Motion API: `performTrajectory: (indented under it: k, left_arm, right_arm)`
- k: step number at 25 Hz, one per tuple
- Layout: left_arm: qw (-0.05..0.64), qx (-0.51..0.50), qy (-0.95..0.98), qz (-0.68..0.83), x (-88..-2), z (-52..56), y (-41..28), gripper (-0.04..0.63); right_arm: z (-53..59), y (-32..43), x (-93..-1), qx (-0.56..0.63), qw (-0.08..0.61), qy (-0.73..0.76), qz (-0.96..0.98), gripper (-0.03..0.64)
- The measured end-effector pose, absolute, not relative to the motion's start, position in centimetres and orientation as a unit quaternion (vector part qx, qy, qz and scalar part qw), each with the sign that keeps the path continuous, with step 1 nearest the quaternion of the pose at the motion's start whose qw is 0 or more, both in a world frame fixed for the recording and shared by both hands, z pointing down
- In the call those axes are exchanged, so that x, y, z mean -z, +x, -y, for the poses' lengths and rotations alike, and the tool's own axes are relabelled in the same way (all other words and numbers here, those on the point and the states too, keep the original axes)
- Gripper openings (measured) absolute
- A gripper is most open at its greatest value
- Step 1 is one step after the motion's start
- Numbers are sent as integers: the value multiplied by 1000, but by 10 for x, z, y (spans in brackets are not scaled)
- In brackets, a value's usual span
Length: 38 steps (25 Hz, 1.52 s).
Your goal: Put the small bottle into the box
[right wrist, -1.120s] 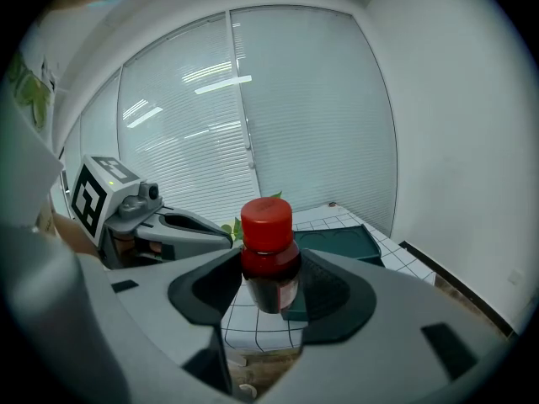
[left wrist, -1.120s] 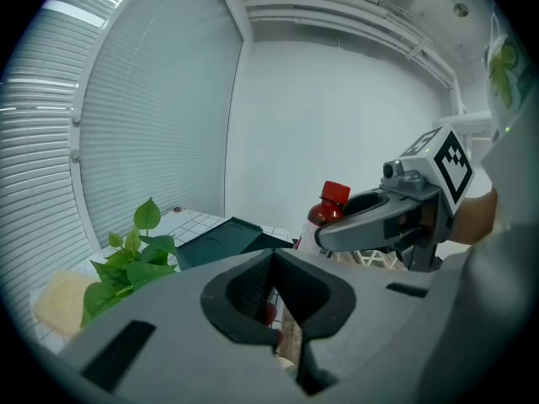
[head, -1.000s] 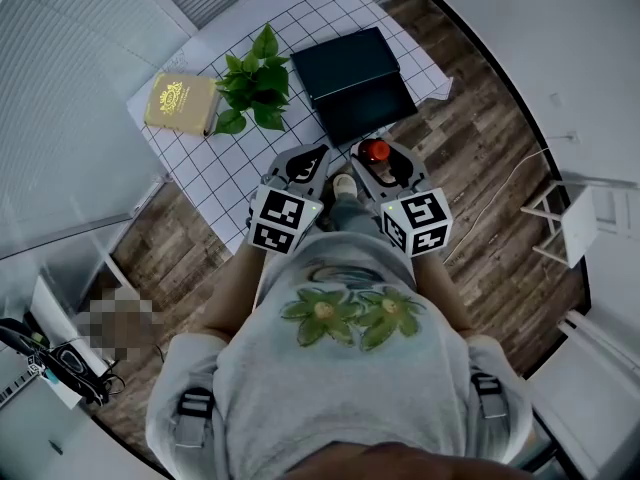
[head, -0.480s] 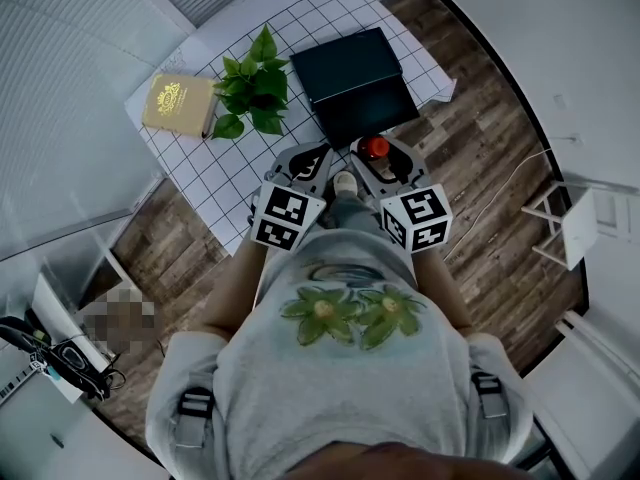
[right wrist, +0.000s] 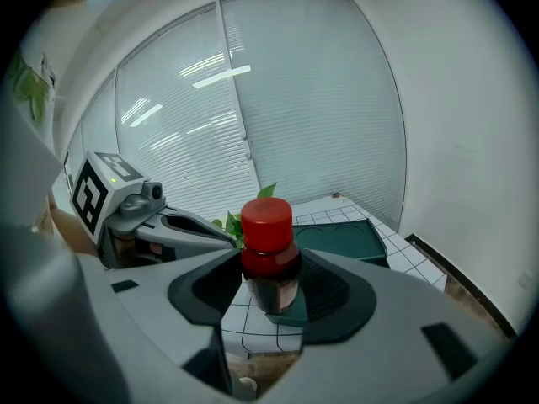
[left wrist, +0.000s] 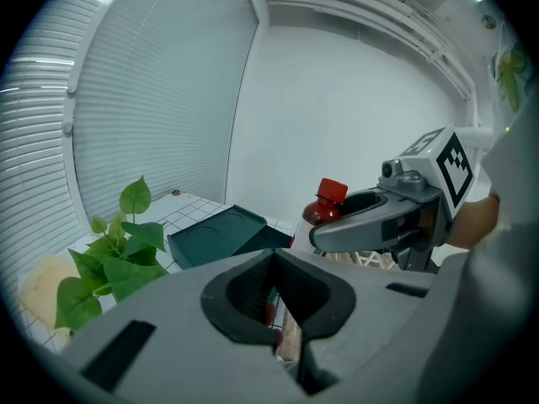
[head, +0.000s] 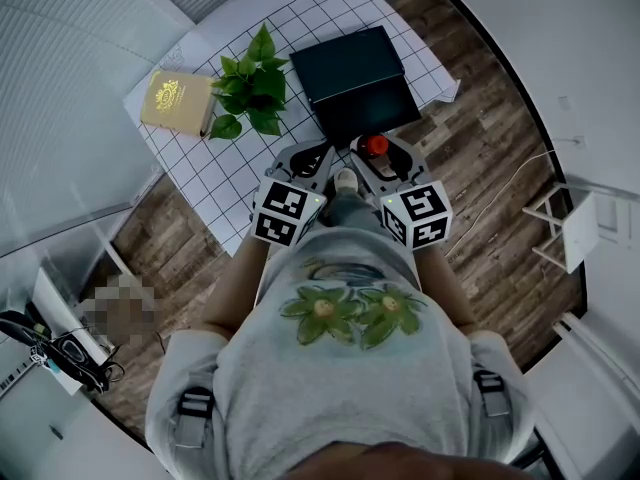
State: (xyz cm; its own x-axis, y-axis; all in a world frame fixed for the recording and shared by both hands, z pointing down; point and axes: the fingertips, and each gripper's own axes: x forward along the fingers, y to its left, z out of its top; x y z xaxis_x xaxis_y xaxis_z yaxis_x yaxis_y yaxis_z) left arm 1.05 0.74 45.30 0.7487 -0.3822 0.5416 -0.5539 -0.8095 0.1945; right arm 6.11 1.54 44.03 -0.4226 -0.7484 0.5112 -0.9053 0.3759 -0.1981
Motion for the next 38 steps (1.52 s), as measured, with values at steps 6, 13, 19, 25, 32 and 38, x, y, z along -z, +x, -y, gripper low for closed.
performTrajectory:
  k: [6, 13, 19, 25, 32, 38]
  left_arm:
    - [186, -249, 913, 265, -458, -1, 11, 8]
    - [201, -247, 907, 276, -462, 6, 6, 8]
    - [208, -243, 904, 283, -464, 13, 5, 6]
    - [218, -242, 900, 290, -471, 16, 3, 7]
    - [227, -235, 897, 297, -475, 25, 6, 7]
    - [228, -234, 895, 304, -475, 31, 9, 8]
  right_arm:
    - [-8, 63, -449, -238, 178, 498, 815, 218]
    - [2, 60, -454, -239, 189, 482, 821, 218]
    - [9, 59, -460, -238, 197, 474, 824, 218]
    - [17, 60, -465, -239, 202, 470, 825, 218]
    - [23, 61, -472, -238, 210, 461, 829, 218]
    - [28, 63, -476, -239, 215, 454, 831, 218]
